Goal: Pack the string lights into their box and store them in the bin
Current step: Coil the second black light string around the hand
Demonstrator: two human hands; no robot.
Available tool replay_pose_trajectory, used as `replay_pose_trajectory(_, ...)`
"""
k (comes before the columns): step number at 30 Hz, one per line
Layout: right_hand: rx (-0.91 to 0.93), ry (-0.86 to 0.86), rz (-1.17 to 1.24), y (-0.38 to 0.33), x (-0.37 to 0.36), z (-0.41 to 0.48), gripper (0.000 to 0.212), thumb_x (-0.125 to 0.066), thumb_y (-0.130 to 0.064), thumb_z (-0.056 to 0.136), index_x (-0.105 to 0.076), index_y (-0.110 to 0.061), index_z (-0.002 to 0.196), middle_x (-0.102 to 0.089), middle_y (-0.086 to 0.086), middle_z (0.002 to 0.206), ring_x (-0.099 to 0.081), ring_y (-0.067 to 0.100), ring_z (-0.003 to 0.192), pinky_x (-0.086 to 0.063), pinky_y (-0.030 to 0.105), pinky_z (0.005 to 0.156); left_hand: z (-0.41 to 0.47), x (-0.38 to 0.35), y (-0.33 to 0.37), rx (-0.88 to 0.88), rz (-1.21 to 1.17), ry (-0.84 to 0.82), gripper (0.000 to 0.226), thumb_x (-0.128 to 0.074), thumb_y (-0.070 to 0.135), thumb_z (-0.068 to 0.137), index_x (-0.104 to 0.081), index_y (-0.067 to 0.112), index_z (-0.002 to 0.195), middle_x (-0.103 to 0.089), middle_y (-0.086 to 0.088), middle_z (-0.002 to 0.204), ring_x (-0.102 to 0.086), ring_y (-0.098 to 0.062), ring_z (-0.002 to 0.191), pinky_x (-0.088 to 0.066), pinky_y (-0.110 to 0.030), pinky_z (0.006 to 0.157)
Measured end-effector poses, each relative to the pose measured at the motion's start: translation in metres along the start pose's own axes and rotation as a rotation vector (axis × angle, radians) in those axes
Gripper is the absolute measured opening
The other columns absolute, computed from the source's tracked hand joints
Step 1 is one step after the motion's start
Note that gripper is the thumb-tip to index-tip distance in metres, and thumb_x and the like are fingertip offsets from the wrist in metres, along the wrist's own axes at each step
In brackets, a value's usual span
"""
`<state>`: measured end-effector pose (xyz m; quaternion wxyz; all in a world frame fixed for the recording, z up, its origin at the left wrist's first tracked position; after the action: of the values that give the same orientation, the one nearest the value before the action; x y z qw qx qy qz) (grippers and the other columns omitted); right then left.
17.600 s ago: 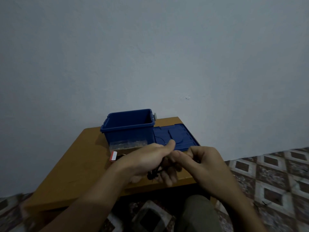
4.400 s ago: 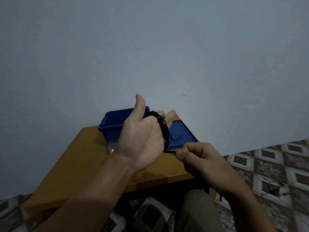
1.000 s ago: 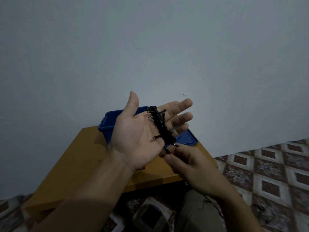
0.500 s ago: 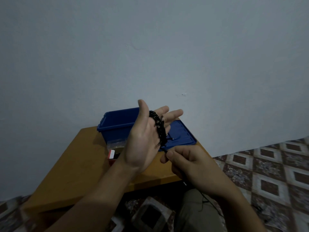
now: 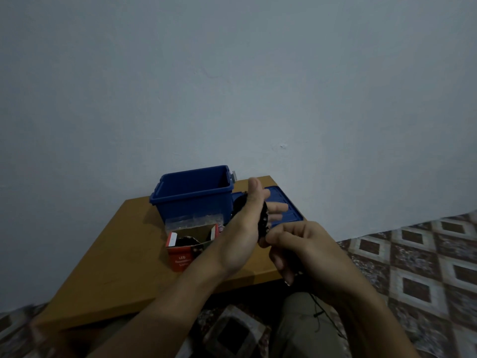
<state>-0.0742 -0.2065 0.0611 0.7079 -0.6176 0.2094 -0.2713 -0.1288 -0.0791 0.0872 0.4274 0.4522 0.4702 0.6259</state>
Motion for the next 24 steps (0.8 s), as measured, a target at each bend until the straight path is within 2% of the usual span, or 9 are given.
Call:
replay_pose_trajectory(3, -0.019, -0.042, 0.034, -0.001, 0.005, 0.000, 0.028, -0.061, -0.010, 0.095, -0.058, 0.017, 0.088, -0.058, 0.012, 0.059, -0.047, 0.022, 0.045, -0.041, 0.026, 0.046, 0.005, 0.007, -0.004, 0.071, 0.012, -0.012, 0.118, -0.024, 0.093, 0.062, -0.035, 0.016, 0.150, -0.068, -0.004, 0.124, -0.065, -0.014, 0.115, -0.050, -0.039, 0.104)
replay_pose_trajectory(6, 0.001, 0.024, -0.049, -0.002, 0.007, -0.001, 0.022, -0.061, -0.013, 0.096, -0.063, 0.001, 0.079, -0.061, 0.009, 0.059, -0.052, 0.021, 0.049, -0.044, 0.027, 0.050, 0.012, 0.015, -0.008, 0.143, 0.061, -0.028, 0.116, -0.029, 0.103, 0.050, -0.054, 0.021, 0.128, -0.074, -0.003, 0.106, -0.068, -0.018, 0.110, -0.044, -0.045, 0.108)
replay_pose_trajectory(9, 0.028, 0.066, -0.101, -0.001, 0.010, -0.001, 0.019, -0.062, -0.013, 0.096, -0.066, -0.003, 0.080, -0.066, 0.010, 0.063, -0.058, 0.019, 0.053, -0.048, 0.028, 0.054, 0.021, 0.018, -0.017, 0.246, 0.068, -0.011, 0.117, -0.038, 0.110, 0.031, -0.067, 0.021, 0.103, -0.075, -0.007, 0.088, -0.069, -0.028, 0.096, -0.048, -0.054, 0.103)
replay_pose_trajectory(12, 0.103, 0.118, -0.177, -0.001, 0.012, -0.001, 0.021, -0.062, -0.016, 0.096, -0.067, -0.004, 0.080, -0.069, 0.008, 0.065, -0.059, 0.016, 0.056, -0.048, 0.029, 0.056, 0.022, 0.023, -0.026, 0.226, 0.022, -0.096, 0.097, -0.029, 0.102, 0.054, -0.066, 0.016, 0.080, -0.072, -0.002, 0.066, -0.061, -0.026, 0.078, -0.053, -0.039, 0.088)
replay_pose_trajectory(14, 0.158, 0.158, -0.237, -0.001, 0.012, -0.002, 0.023, -0.066, -0.024, 0.095, -0.067, -0.007, 0.079, -0.064, -0.001, 0.058, -0.055, 0.009, 0.053, -0.045, 0.024, 0.054, 0.023, 0.025, -0.026, 0.182, -0.007, -0.070, 0.077, -0.024, 0.085, 0.071, -0.057, 0.016, 0.083, -0.064, 0.010, 0.047, -0.054, -0.016, 0.072, -0.051, -0.036, 0.088)
replay_pose_trajectory(16, 0.220, 0.177, -0.250, -0.004, 0.013, -0.003, 0.025, -0.069, -0.032, 0.089, -0.068, -0.009, 0.079, -0.063, -0.003, 0.059, -0.053, 0.004, 0.053, -0.042, 0.018, 0.053, 0.019, 0.021, -0.014, 0.305, 0.112, -0.156, 0.081, -0.015, 0.081, 0.086, -0.059, 0.013, 0.088, -0.066, 0.002, 0.058, -0.056, -0.015, 0.065, -0.051, -0.030, 0.073)
replay_pose_trajectory(19, 0.302, 0.167, -0.261, -0.008, 0.015, -0.005, 0.016, -0.069, -0.024, 0.090, -0.068, -0.010, 0.081, -0.069, 0.002, 0.067, -0.057, 0.002, 0.056, -0.042, 0.012, 0.054, -0.004, 0.019, 0.006, 0.413, 0.164, -0.276, 0.104, -0.006, 0.083, 0.086, -0.067, -0.001, 0.095, -0.061, -0.016, 0.072, -0.054, -0.021, 0.057, -0.048, -0.030, 0.064)
replay_pose_trajectory(22, 0.365, 0.146, -0.292, -0.009, 0.016, -0.006, 0.014, -0.066, -0.020, 0.094, -0.066, -0.011, 0.083, -0.069, 0.004, 0.068, -0.059, 0.008, 0.058, -0.043, 0.013, 0.056, -0.005, 0.016, 0.013, 0.391, 0.149, -0.255, 0.104, -0.006, 0.083, 0.085, -0.074, 0.005, 0.075, -0.058, -0.015, 0.064, -0.051, -0.019, 0.050, -0.045, -0.028, 0.057)
replay_pose_trajectory(24, 0.398, 0.143, -0.297, -0.009, 0.013, -0.007, 0.014, -0.063, -0.019, 0.096, -0.065, -0.013, 0.084, -0.067, 0.006, 0.068, -0.060, 0.013, 0.060, -0.044, 0.016, 0.057, -0.002, 0.014, 0.015, 0.400, 0.178, -0.249, 0.107, -0.004, 0.084, 0.085, -0.073, 0.003, 0.077, -0.056, -0.012, 0.060, -0.048, -0.017, 0.048, -0.043, -0.026, 0.054)
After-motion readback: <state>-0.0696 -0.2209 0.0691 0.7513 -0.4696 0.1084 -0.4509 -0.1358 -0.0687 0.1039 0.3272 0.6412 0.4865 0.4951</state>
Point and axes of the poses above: each hand's wrist, its own z-axis towards the middle knuckle, its own x-axis out of the back of the hand, y = z × x, the point moved 1 cm from there along z, towards the middle knuckle
